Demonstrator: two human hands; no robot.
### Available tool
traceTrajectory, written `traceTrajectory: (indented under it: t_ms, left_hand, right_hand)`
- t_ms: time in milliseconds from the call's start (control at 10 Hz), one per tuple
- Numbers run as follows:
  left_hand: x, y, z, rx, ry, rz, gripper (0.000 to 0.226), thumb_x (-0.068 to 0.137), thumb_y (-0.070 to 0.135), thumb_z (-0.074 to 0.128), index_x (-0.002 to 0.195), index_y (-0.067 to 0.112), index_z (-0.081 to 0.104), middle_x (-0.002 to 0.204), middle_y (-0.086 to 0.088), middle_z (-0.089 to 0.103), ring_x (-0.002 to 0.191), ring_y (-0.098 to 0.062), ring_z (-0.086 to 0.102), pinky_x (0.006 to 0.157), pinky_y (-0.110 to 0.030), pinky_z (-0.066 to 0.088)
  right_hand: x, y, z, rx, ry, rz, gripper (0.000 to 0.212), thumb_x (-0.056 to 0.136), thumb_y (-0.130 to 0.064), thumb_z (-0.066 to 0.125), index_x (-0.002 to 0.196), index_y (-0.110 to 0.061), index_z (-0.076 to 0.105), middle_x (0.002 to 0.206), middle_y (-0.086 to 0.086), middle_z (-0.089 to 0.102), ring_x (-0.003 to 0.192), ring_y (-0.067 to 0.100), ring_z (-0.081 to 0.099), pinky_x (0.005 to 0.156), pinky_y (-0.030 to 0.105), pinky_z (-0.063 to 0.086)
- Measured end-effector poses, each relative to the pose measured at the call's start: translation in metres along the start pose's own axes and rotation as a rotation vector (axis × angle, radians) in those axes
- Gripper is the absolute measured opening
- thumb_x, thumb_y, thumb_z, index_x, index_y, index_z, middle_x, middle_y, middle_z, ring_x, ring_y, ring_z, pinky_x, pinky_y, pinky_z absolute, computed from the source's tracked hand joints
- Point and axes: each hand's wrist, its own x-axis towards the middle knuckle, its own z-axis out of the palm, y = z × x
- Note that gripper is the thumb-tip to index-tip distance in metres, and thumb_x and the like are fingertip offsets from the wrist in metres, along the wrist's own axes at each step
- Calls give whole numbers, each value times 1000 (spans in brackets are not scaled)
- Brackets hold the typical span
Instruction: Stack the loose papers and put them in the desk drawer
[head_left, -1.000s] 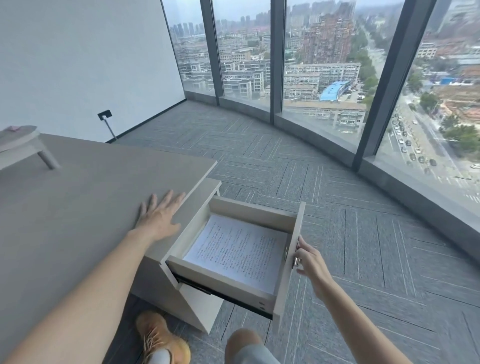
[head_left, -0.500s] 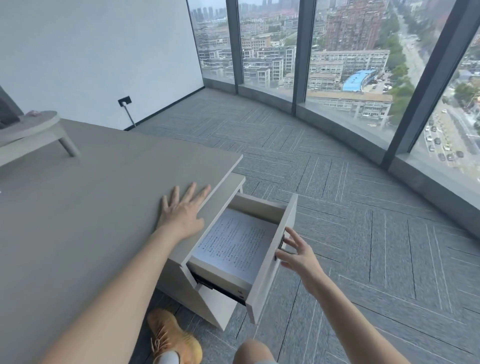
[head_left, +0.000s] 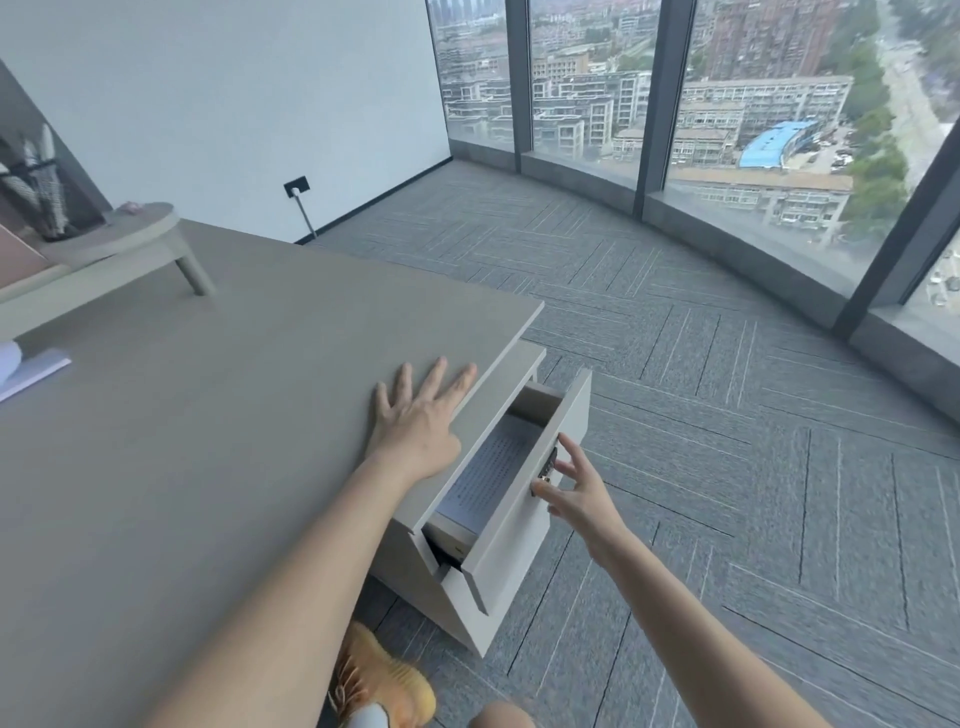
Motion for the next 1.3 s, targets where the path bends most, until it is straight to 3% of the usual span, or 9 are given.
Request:
traceTrajectory:
  t_ms: [100, 300, 600, 800, 900, 1000, 1100, 1200, 1300]
  left_hand:
    - [0, 0, 0, -3, 9, -1, 96, 77, 10, 43, 154, 46, -4, 168, 4, -5, 152, -40, -2, 119, -62, 4]
    - [0, 0, 1, 1, 17, 1, 96, 77, 9, 42, 154, 45, -5, 169, 3, -5, 152, -41, -3, 119, -63, 3]
    - [2, -1, 5, 7, 45, 14, 94, 79, 11, 42, 154, 44, -5, 169, 2, -4, 152, -42, -2, 118, -64, 4]
    - [2, 0, 4, 16, 39, 11, 94, 79, 13, 43, 154, 44, -5, 168, 2, -4, 152, -42, -2, 118, -64, 4]
    - [0, 1, 3, 16, 44, 5, 94, 80, 15, 45, 154, 45, -6, 168, 2, -4, 152, -42, -2, 118, -63, 4]
    - [-1, 1, 3, 9, 43, 4, 94, 81, 23, 49, 153, 45, -5, 168, 4, -4, 152, -41, -2, 119, -62, 4]
    - [-2, 0, 1, -12, 36, -2, 90, 83, 36, 52, 154, 46, -3, 169, 4, -2, 153, -39, 0, 120, -61, 4]
    - [-2, -3, -1, -77, 40, -2, 82, 86, 41, 51, 155, 43, 5, 168, 6, 3, 153, -35, 0, 121, -58, 2]
    - [-6, -8, -4, -350, 4, -32, 70, 89, 41, 54, 153, 35, 27, 167, 5, 16, 154, -27, 5, 123, -49, 4]
  right_hand:
    - [12, 0, 14, -27, 18, 1, 81, 85, -19, 75, 151, -40, 33, 140, 8, 51, 128, 20, 55, 102, 45, 50]
    - [36, -3, 39, -33, 7, -1, 78, 80, -20, 78, 144, -40, 37, 134, 6, 53, 127, 23, 53, 95, 39, 52]
    - [55, -3, 61, -74, 51, 0, 79, 70, -31, 78, 134, -54, 37, 125, 11, 59, 115, 13, 57, 99, 48, 53]
    - [58, -1, 64, -172, 24, -38, 78, 81, -29, 73, 145, -40, 31, 128, 11, 57, 122, 19, 53, 98, 51, 52]
    - [55, -7, 60, -285, -16, -56, 75, 86, -30, 70, 148, -32, 28, 118, 7, 59, 111, 23, 55, 90, 40, 52]
    - [54, -16, 54, -414, -69, -76, 72, 90, -30, 67, 148, -21, 26, 118, 8, 56, 113, 27, 56, 83, 29, 41]
    - [50, -34, 54, -550, -38, -79, 70, 88, -26, 69, 145, -11, 32, 131, 18, 54, 119, 35, 56, 82, 29, 37]
    - [46, -49, 57, -658, -21, -93, 51, 88, -24, 66, 131, -7, 46, 129, 18, 51, 112, 35, 60, 76, 28, 38]
    - [39, -62, 54, -746, -9, -141, 44, 88, -27, 63, 127, -8, 54, 135, 17, 48, 111, 33, 63, 92, 34, 48]
